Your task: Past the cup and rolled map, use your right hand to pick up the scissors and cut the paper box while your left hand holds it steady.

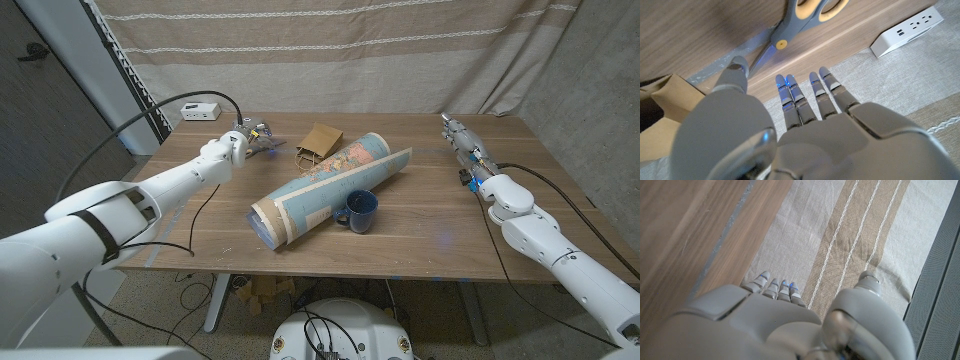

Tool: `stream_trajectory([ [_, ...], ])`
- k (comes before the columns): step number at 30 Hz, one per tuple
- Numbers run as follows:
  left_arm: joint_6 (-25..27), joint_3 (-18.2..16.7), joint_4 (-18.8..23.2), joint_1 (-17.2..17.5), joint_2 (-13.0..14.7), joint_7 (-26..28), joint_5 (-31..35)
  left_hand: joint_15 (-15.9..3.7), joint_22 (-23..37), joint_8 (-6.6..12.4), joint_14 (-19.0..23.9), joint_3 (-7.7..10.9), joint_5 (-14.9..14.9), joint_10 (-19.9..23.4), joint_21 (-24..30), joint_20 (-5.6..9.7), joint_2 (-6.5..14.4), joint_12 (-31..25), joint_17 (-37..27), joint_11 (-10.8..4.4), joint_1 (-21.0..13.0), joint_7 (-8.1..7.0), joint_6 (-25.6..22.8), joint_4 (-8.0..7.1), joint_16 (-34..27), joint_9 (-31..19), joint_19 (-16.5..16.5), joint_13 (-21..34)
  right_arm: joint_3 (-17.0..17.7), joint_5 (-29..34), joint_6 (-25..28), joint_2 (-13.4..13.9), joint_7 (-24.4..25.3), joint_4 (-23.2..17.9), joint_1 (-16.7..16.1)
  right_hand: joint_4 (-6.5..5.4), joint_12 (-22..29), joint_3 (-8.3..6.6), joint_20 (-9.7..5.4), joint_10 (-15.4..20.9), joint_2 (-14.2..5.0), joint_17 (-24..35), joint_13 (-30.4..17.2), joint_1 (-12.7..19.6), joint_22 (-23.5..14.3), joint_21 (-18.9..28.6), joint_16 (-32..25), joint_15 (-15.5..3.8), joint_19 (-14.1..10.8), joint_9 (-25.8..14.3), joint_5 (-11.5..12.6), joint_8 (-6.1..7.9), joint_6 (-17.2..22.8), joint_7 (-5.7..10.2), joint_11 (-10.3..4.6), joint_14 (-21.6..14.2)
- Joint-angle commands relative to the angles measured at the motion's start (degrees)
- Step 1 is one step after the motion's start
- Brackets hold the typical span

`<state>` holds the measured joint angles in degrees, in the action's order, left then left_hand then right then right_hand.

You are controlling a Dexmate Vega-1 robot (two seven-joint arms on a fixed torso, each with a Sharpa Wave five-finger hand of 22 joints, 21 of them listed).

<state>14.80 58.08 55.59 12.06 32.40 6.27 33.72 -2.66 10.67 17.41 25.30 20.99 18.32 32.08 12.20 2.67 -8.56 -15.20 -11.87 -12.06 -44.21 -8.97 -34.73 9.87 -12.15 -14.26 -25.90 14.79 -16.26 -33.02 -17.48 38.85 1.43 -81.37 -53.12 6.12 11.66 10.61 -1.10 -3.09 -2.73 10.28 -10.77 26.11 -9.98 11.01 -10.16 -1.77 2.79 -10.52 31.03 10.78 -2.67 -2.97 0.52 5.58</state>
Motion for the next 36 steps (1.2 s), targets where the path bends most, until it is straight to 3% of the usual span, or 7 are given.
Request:
stream_trajectory([
  [1,-1.1,0.8,-3.4,-1.4,-0.9,-1.6,-1.3,-9.89,0.1,-0.02,-0.1,0.53,0.3,-0.5,0.2,7.75,0.0,0.2,-0.1,-0.09,-0.9,0.14,0.6,-0.10,0.1,-0.4,-0.3,0.3,-0.3,0.1,1.1,-0.1,0.3,-0.1,0.4,0.38,0.3,0.20,0.12,-0.4,-0.22,0.1,-0.1,0.6,-0.2,-0.1,0.0,-0.09,0.8,-0.2,0.4,0.39,-0.7,0.14,0.09,0.7],
  [9,-1.9,1.1,-5.7,-1.9,-1.7,-1.3,-2.5,-9.88,0.0,0.67,2.4,0.68,0.4,-0.2,1.1,7.15,-0.2,0.2,-0.2,-0.05,-2.0,1.18,0.3,-0.40,-0.7,-1.1,-3.6,0.7,-0.4,0.1,1.7,-0.1,0.6,-0.6,0.3,0.32,0.3,0.25,0.37,-0.5,-0.30,0.1,-0.1,0.6,-0.3,-0.1,0.0,-0.08,0.8,-0.2,0.5,0.38,-0.7,0.24,0.16,0.8],
  [27,-4.1,3.5,-11.5,-4.2,-3.8,-2.8,-3.5,-9.68,0.0,0.57,2.1,0.28,0.3,-0.8,0.8,7.00,-0.6,0.6,0.2,-0.12,-1.9,1.30,1.5,-0.74,-0.1,-1.6,-3.5,1.1,-0.9,0.1,2.8,-0.6,1.0,-0.7,1.0,0.13,0.3,0.36,0.78,-0.5,-0.61,0.1,-0.1,0.6,-0.3,0.0,-0.1,-0.08,0.8,-0.2,0.6,0.40,-0.7,0.20,0.19,1.0],
  [36,-3.4,3.9,-11.4,-4.1,-3.5,-3.3,-4.3,-9.64,0.1,0.67,3.6,0.08,0.2,0.5,0.8,6.59,-0.3,0.2,0.1,-0.12,-1.3,0.98,1.9,-1.22,-0.5,-1.9,-3.5,1.4,-1.2,-0.1,3.0,-0.8,0.5,-0.3,1.6,0.03,0.4,0.43,1.07,-0.5,-0.77,0.2,-0.1,0.5,-0.3,0.1,-0.2,0.08,0.7,-0.2,0.7,0.38,-0.8,0.22,0.23,1.1],
])
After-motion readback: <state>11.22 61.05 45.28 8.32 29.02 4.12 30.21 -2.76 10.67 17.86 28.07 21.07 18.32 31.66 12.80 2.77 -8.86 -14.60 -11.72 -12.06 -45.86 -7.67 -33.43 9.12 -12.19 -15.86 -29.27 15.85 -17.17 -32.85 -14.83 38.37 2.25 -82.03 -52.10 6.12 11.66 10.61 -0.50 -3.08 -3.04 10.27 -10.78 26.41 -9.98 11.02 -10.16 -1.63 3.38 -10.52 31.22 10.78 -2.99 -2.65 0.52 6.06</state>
